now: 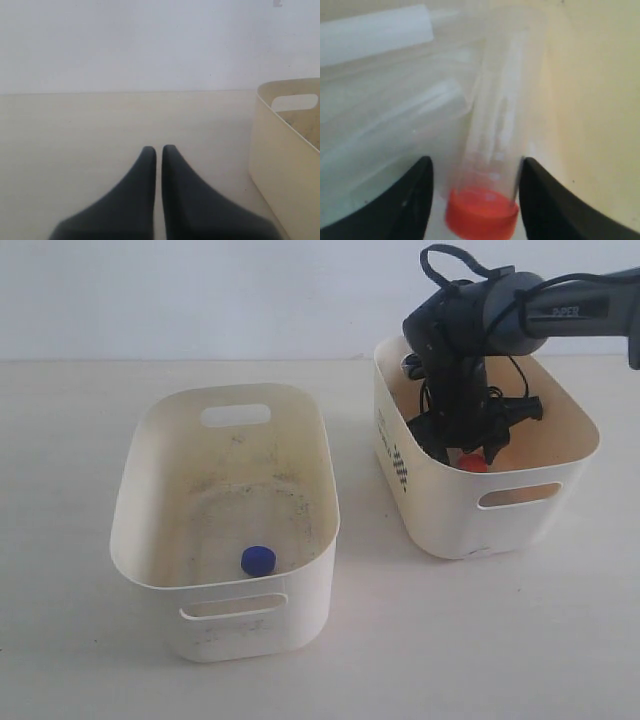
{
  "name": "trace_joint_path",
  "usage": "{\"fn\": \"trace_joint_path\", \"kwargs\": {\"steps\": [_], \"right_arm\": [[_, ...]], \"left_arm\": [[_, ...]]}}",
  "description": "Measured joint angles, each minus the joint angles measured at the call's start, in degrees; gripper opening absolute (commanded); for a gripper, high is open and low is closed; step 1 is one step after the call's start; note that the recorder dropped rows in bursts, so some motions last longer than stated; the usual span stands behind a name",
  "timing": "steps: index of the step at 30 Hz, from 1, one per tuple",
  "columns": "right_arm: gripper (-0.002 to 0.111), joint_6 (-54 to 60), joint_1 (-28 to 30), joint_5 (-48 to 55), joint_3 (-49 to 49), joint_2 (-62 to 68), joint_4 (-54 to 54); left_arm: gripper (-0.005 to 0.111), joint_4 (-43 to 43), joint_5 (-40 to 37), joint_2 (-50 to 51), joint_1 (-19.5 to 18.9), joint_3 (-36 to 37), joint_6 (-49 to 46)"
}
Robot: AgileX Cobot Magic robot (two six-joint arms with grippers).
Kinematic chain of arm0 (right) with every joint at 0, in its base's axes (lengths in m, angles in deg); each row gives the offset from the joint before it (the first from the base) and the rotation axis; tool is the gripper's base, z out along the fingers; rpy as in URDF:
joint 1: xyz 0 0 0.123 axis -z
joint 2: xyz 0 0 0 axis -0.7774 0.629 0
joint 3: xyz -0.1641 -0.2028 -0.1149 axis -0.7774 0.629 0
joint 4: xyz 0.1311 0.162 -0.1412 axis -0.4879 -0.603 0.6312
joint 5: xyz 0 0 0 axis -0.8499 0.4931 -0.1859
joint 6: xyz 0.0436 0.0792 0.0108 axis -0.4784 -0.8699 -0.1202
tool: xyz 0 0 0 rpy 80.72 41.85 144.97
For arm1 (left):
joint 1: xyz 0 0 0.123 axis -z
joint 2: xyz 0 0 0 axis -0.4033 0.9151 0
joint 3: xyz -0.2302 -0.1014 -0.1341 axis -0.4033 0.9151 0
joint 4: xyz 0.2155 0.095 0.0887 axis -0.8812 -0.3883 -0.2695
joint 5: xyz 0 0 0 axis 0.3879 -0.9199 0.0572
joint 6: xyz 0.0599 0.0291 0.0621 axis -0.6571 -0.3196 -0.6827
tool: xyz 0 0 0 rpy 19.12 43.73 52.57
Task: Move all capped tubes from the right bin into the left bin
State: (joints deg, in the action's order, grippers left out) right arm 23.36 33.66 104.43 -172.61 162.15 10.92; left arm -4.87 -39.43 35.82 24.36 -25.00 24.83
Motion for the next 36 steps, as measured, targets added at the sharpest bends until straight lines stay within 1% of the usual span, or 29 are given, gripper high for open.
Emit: {"fn": "trace_joint_path", "kwargs": {"steps": [2,4,5,18,24,29,31,34,36], "right_arm": [[0.019,0.0,0.0,-0.1,0.0,0.2,0.1],[0.001,0.0,0.0,-0.1,0.0,0.2,0.3],[0.0,0.0,0.0,-0.1,0.0,0.2,0.3],[0.0,3.6,0.0,3.4,0.2,-1.3,0.2],[0.0,4.5,0.0,4.7,0.3,-7.7,0.2],[0.0,8.1,0.0,10.0,0.3,-17.4,-1.4],[0.0,9.6,0.0,11.6,0.3,-22.5,-5.0],[0.0,12.1,-0.3,12.1,0.3,-28.0,-13.4],[0.0,13.2,-2.6,12.3,0.3,-31.2,-17.9]], "left_arm": [[0.004,0.0,0.0,0.0,0.0,0.0,0.0],[0.004,0.0,0.0,0.0,0.0,0.0,0.0],[0.004,0.0,0.0,0.0,0.0,0.0,0.0],[0.004,0.0,0.0,0.0,0.0,0.0,0.0],[0.004,0.0,0.0,0.0,0.0,0.0,0.0],[0.004,0.0,0.0,0.0,0.0,0.0,0.0],[0.004,0.0,0.0,0.0,0.0,0.0,0.0],[0.004,0.0,0.0,0.0,0.0,0.0,0.0],[0.004,0.0,0.0,0.0,0.0,0.0,0.0]]}}
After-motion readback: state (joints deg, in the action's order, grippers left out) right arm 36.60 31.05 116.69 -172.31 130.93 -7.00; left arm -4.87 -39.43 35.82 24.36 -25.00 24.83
